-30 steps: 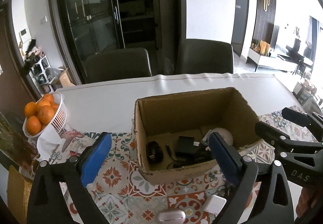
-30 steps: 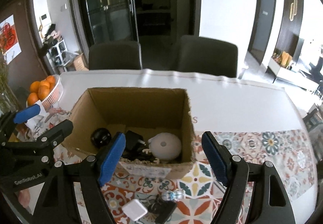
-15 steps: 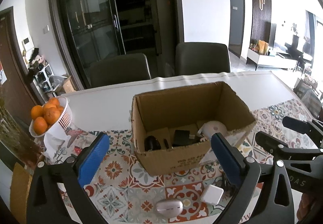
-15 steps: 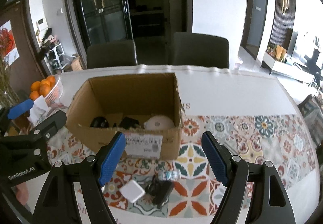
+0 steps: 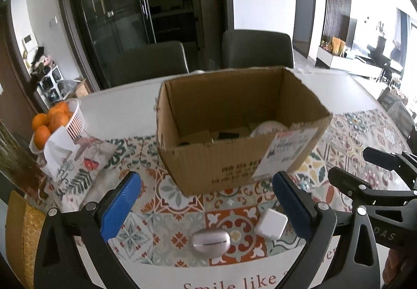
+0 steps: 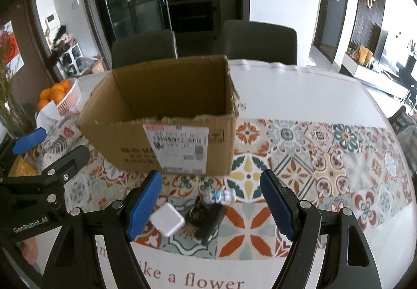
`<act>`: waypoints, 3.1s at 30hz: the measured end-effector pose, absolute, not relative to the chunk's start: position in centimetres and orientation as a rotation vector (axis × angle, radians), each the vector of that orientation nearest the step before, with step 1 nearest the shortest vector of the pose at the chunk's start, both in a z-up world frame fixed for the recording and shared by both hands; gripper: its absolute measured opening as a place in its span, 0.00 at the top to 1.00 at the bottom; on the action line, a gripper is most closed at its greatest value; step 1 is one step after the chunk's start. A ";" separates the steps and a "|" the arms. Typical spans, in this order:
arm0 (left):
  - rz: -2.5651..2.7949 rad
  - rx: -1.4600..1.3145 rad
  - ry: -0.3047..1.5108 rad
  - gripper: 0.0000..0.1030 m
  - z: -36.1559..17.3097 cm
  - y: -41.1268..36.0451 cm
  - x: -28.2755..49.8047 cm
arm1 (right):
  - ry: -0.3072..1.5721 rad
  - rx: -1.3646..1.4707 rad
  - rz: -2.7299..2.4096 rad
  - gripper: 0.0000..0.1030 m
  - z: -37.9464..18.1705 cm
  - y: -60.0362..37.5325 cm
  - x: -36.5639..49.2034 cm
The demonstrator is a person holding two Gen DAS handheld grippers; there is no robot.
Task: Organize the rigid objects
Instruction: 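Move both open tools back toward the remaining items on the table, then close the left tool on the white square charger while the right tool closes on the black key fob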
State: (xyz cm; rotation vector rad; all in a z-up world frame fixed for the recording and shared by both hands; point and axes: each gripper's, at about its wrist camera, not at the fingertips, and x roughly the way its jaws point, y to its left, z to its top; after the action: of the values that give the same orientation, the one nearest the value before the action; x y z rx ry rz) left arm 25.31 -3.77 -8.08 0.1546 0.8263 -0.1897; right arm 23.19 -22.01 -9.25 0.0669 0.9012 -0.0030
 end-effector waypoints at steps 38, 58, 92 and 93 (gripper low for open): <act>-0.188 0.211 1.127 0.01 -18.8 -4.5 26.2 | 1.259 0.175 0.053 0.54 -21.5 -22.0 24.0; -0.219 0.220 1.139 0.01 -19.2 -4.9 26.1 | 1.236 0.217 0.040 0.72 -22.3 -21.9 24.5; -0.522 0.286 1.185 0.24 -21.7 -12.5 25.5 | 1.187 0.280 -0.031 0.75 -19.7 -25.3 19.0; -0.524 0.283 1.190 0.25 -21.9 -12.6 25.6 | 1.190 0.275 -0.033 0.75 -19.7 -25.3 19.0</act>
State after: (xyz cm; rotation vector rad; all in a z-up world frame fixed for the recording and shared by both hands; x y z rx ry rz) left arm 25.55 -12.59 -21.89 0.2832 1.1899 -0.5238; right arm 18.99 -25.29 -19.69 0.2750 1.1903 -0.0329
